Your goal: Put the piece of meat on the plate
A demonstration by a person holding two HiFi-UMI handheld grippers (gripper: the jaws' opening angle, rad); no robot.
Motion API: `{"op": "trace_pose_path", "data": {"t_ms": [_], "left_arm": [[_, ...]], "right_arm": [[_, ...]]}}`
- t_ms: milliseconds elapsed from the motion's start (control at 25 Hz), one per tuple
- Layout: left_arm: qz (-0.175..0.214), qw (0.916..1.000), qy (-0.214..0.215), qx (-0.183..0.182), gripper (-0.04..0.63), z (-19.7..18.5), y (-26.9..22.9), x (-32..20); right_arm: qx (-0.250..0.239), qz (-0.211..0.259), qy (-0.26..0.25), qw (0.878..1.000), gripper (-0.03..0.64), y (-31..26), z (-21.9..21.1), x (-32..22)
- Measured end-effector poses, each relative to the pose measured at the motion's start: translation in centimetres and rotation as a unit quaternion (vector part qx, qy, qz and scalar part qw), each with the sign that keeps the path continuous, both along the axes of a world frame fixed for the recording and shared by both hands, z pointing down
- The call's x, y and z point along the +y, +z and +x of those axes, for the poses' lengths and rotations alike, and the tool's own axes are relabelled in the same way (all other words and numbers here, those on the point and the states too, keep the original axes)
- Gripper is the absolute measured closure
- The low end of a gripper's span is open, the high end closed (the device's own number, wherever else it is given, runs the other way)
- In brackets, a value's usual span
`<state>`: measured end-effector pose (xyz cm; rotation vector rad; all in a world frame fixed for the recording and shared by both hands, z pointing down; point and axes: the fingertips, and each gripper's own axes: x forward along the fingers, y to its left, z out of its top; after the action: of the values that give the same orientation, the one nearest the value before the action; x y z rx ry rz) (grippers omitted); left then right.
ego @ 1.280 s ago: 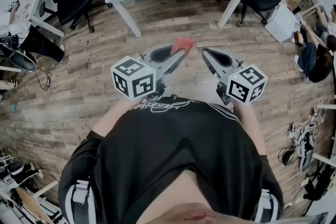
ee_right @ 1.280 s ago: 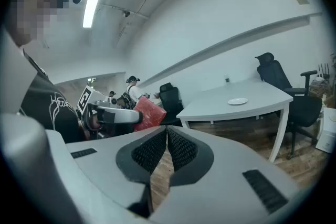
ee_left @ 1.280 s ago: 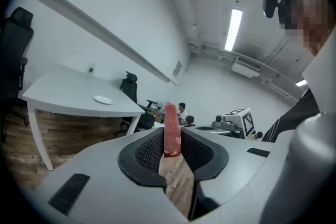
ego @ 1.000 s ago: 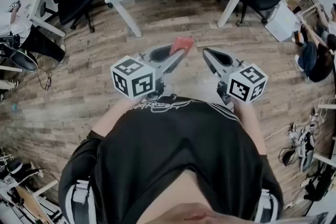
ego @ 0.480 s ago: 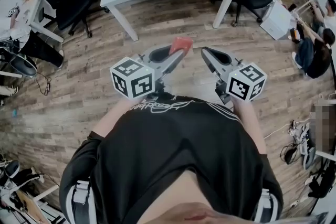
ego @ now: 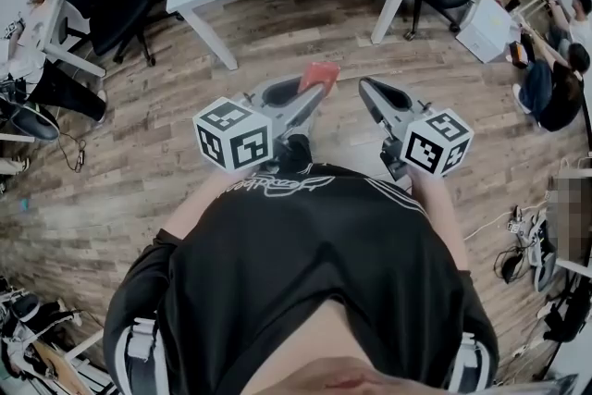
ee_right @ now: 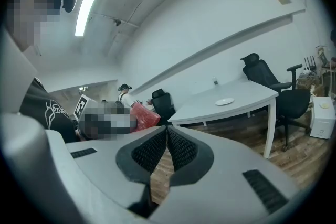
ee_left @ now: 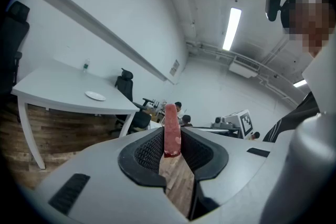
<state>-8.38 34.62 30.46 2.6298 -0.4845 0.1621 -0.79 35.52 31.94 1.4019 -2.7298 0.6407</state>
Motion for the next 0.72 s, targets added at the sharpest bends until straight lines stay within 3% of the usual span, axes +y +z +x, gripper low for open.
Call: {"op": "trace_pose_path", "data": {"t_ms": [280,720], "left_arm": [[-0.015,0.9999,0.005,0.003,0.503,0.7,1.0,-6.1],[-0.056,0.9979,0.027,-0.017,0.503,2.2,3.3,-20.7]], "right_arm": [[0.004,-0.01,0.001,1.0,0.603,0.9,0.3,-5.6],[-0.008,-0.061,0.023,0.998,0.603,3.0,1.6,-19.3]]}}
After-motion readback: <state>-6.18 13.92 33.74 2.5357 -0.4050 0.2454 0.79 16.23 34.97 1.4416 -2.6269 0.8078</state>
